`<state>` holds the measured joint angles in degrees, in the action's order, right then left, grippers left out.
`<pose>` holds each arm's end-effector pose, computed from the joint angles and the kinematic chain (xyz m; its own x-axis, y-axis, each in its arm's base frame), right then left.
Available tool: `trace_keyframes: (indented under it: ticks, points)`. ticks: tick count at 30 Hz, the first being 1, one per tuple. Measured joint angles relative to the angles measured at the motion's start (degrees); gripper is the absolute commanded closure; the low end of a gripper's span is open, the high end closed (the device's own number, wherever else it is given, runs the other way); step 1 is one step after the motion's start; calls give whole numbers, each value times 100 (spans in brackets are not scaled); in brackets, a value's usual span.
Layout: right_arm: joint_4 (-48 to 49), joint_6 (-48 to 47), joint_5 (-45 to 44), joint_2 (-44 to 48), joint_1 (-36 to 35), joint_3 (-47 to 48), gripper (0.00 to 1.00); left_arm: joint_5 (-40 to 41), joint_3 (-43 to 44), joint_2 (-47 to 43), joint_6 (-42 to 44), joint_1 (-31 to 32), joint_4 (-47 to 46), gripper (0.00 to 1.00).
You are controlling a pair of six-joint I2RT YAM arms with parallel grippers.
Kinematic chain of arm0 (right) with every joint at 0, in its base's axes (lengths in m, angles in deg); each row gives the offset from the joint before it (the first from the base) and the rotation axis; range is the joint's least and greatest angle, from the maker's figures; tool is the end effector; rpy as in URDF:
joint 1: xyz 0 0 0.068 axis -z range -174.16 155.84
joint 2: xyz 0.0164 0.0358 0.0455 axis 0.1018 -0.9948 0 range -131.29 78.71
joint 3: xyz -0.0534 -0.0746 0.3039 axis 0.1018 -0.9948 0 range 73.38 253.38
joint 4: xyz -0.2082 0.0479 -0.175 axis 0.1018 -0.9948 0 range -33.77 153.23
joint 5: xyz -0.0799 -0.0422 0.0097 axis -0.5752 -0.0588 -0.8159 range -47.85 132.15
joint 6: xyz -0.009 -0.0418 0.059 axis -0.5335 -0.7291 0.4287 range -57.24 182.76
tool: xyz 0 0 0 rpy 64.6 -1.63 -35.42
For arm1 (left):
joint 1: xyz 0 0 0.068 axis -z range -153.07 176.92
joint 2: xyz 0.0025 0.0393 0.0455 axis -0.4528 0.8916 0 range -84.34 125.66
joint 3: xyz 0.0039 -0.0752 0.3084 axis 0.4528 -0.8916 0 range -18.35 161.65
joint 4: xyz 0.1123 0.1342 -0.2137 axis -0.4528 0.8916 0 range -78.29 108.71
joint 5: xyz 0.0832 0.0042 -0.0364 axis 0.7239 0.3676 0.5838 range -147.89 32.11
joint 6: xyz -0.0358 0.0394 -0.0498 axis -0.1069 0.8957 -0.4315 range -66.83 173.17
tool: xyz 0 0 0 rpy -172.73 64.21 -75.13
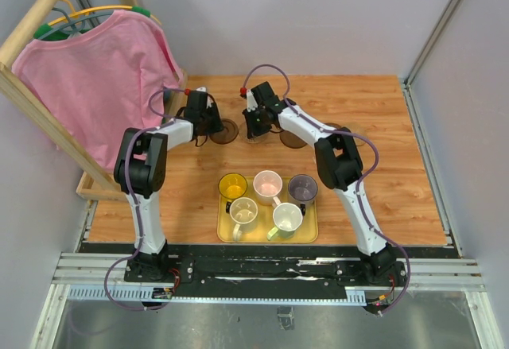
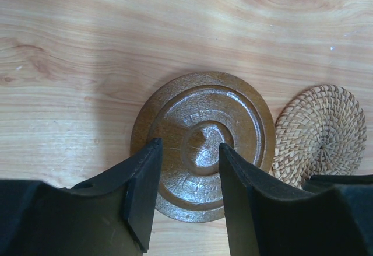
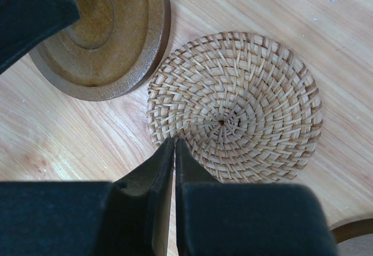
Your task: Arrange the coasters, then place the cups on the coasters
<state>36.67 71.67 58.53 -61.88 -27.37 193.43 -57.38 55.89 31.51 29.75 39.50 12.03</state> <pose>0.5046 0.3509 0.1783 -0.7118 -0.2885 -0.6404 -0.5830 0.7512 0.3096 0.4784 -0.1062 0.1743 -0.6825 -0.2550 -0.6850 -0.0654 0.9547 -0.2902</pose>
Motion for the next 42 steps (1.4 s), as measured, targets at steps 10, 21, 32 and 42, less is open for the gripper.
trace_keyframes:
  ticks: [10, 21, 32, 42]
  points:
    - [24, 17, -9, 2, 0, -17, 94, 184, -157, -162, 11, -17, 118, 51]
    - [13, 7, -61, 2, 0, 22, 71, 140, -332, -299, 48, -42, 120, 49]
    - [-7, -118, -273, 315, 0, 83, 60, -212, -247, -479, 44, -50, 249, 47]
    - [323, -79, -791, 1683, 0, -815, 99, -570, -295, -1128, -42, -50, 35, 48]
